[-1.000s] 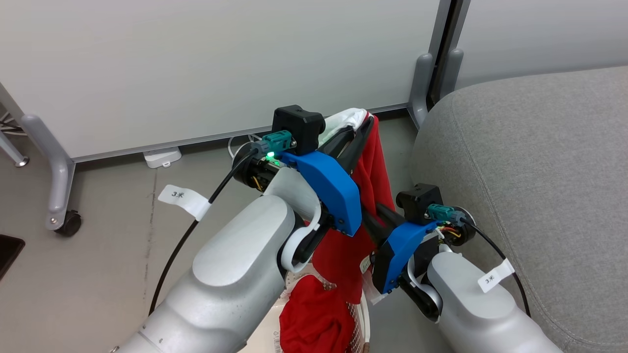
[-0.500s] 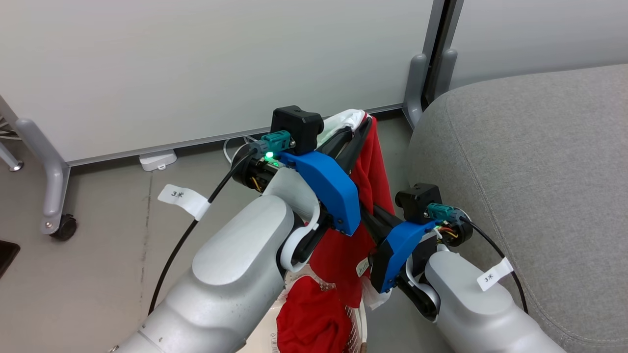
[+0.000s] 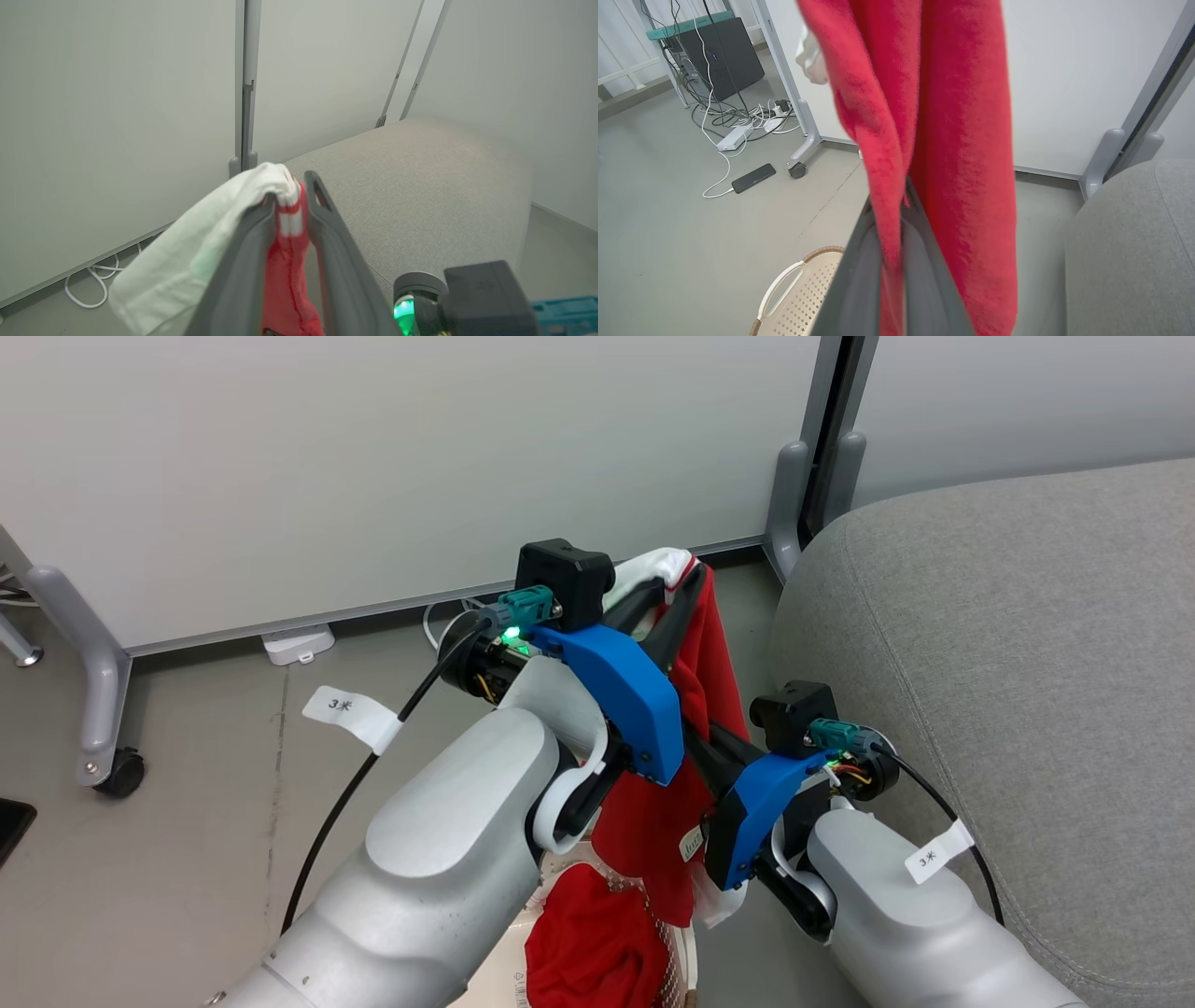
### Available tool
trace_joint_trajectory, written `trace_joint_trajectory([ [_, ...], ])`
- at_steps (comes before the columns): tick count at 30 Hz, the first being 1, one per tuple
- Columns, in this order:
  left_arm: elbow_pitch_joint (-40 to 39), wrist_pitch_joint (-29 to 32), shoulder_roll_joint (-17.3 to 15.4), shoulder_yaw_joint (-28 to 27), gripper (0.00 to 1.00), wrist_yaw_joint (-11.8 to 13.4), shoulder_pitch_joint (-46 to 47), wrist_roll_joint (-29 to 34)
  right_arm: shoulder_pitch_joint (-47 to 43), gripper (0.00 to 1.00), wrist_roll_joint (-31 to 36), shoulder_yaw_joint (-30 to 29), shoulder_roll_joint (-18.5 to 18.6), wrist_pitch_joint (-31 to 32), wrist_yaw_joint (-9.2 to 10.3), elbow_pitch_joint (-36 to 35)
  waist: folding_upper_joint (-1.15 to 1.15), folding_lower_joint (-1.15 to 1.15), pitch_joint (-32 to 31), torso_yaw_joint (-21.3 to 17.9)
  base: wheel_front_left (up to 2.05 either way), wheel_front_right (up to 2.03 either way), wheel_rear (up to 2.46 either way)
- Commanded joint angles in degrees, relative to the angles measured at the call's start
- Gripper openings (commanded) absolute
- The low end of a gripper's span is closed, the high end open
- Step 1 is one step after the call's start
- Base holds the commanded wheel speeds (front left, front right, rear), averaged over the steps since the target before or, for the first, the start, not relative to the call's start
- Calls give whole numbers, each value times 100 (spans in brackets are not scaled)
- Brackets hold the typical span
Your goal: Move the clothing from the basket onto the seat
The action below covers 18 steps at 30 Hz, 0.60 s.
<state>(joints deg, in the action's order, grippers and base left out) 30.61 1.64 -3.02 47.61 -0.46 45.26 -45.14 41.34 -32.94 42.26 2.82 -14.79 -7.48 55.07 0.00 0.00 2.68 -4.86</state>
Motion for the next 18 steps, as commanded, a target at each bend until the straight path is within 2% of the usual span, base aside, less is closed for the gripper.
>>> trace_joint_trajectory([
  [1,17,1,-21,17,100,23,87,-2,75,0,-29,20,13,-37,-3,14,0,0,1,-1,0,0,0],
  [12,7,-46,-46,35,100,55,46,-28,145,0,-85,106,13,-51,-3,64,0,0,9,-14,0,0,0],
  [18,-18,-407,-160,-105,100,91,-209,-78,140,0,-128,109,12,-50,-3,32,0,0,17,-39,0,0,0],
])
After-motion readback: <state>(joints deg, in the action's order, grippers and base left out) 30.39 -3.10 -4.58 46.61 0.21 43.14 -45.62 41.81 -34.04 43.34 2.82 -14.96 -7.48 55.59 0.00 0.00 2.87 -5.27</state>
